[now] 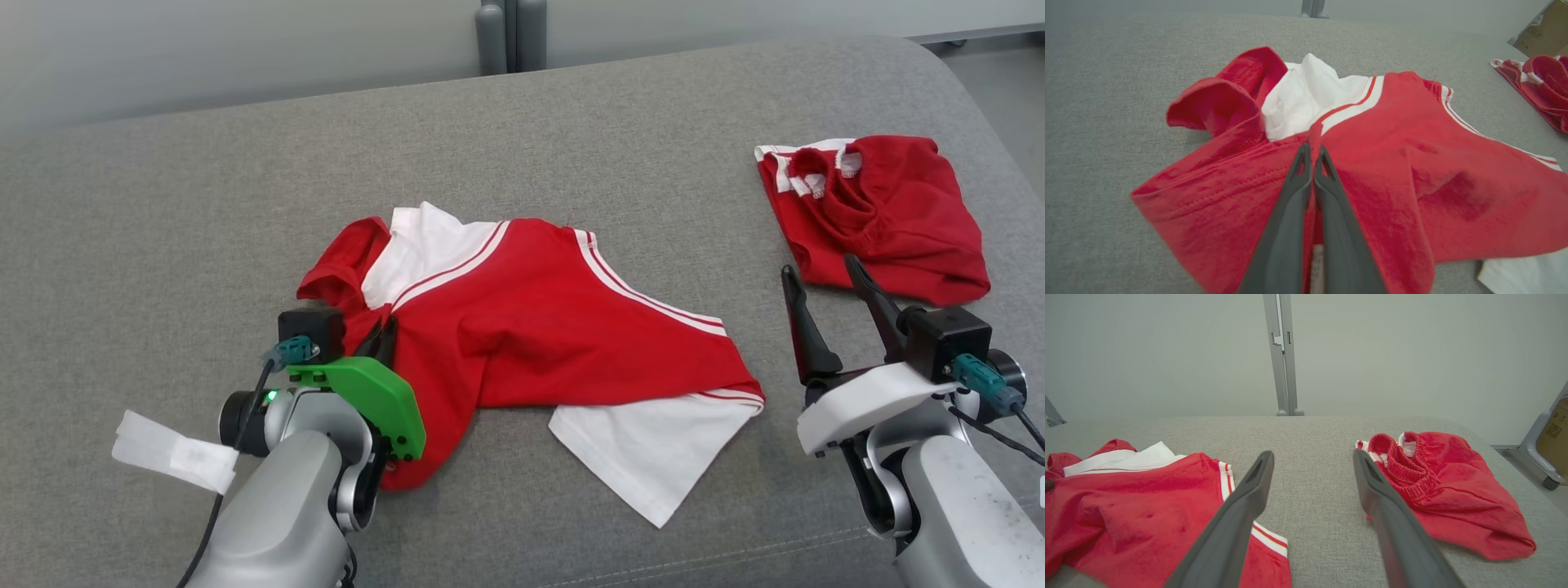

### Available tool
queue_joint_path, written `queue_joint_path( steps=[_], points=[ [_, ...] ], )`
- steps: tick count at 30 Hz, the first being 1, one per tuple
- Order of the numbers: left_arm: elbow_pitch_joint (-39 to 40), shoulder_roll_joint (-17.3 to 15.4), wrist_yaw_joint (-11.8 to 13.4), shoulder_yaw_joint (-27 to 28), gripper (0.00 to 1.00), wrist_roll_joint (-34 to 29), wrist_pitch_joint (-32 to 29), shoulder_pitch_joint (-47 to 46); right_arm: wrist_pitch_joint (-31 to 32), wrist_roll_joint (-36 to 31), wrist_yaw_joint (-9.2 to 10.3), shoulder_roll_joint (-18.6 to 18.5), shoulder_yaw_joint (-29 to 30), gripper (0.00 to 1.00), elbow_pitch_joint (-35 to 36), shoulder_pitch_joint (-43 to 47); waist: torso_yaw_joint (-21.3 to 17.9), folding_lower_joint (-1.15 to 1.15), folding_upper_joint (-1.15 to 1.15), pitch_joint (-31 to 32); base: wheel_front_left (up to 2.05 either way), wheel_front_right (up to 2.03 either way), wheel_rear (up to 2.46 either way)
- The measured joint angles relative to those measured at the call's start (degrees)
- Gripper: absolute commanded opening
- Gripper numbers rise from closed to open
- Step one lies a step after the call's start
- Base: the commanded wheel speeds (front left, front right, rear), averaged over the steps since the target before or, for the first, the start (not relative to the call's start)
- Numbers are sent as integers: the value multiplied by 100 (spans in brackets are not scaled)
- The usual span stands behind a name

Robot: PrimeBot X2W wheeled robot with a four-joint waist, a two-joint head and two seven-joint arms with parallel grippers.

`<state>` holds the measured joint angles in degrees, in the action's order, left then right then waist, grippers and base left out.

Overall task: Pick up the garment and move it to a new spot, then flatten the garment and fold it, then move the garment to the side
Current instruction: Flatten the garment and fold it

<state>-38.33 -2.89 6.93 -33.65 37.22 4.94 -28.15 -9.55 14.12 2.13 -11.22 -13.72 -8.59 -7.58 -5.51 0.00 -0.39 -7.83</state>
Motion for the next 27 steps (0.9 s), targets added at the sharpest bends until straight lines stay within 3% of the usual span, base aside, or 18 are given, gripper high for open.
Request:
queue_joint_path(
  steps=[3, 5, 7, 9, 11, 13, 18, 21, 26, 27],
  points=[
    [42, 11, 0, 2, 0, 102, 75, 184, 0, 0, 7, -20, 14, 100, -26, 1, 107, 0, 0, 39, 0, 0, 0],
    [82, 11, 0, 9, 12, 153, 121, 387, 0, 0, -1, -12, -27, 100, -43, 2, 164, 0, 0, 84, 0, 0, 0],
    [113, 11, 0, 10, 15, 156, 125, 449, 0, 0, -2, -7, -37, 100, -45, 2, 178, 0, 0, 97, 0, 0, 0],
    [130, 12, 0, 12, 30, 178, 126, 483, 0, 0, -2, -8, -37, 100, -52, 2, 189, 0, 0, 109, 0, 0, 0],
    [167, 12, 0, 23, 32, 204, 177, 495, 0, 0, -2, -8, -43, 100, -58, 2, 196, 0, 0, 122, 0, 0, 0],
    [196, 12, 0, 26, 42, 212, 203, 502, 0, 0, -2, -9, -49, 100, -70, 2, 200, 0, 0, 136, 0, 0, 0],
    [226, 12, 0, 32, 48, 236, 224, 545, 0, 0, -3, -11, -57, 100, -82, 2, 195, 0, 0, 171, 0, 0, 0],
    [261, 12, 0, 32, 67, 236, 224, 587, 0, 0, -3, -11, -62, 100, -93, 4, 185, 0, 0, 191, 0, 0, 0],
    [334, 11, 0, 34, 87, 237, 225, 614, 0, 0, -3, -13, -64, 100, -107, 9, 165, 0, 0, 223, 0, 0, 0],
    [353, 11, 0, 36, 87, 237, 226, 614, 0, 0, -2, -13, -64, 100, -108, 11, 161, 0, 0, 230, 0, 0, 0]
  ],
)
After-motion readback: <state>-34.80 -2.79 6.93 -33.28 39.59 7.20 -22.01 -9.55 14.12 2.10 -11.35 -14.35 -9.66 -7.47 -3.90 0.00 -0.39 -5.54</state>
